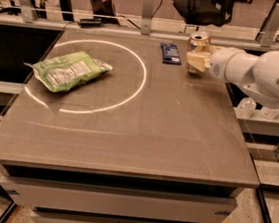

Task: Move orange can near rxbar blueberry

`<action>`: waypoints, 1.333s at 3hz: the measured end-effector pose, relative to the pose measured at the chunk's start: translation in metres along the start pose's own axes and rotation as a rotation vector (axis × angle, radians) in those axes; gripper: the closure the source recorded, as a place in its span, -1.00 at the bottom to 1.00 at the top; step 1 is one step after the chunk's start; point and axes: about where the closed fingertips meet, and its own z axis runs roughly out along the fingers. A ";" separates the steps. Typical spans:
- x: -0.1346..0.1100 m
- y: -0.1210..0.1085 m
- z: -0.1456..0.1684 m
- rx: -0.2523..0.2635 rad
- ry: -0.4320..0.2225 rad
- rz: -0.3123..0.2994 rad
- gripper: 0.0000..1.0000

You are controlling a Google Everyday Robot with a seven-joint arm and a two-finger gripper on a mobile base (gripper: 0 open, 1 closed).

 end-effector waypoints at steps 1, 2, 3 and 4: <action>0.001 -0.010 0.022 0.066 -0.007 0.063 1.00; 0.000 -0.016 0.034 0.104 -0.015 0.100 1.00; 0.006 -0.021 0.036 0.132 -0.010 0.149 1.00; 0.006 -0.019 0.038 0.129 -0.010 0.148 0.66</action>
Offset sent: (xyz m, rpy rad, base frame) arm 0.0531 -0.0027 -0.0067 0.1147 0.0015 -0.1888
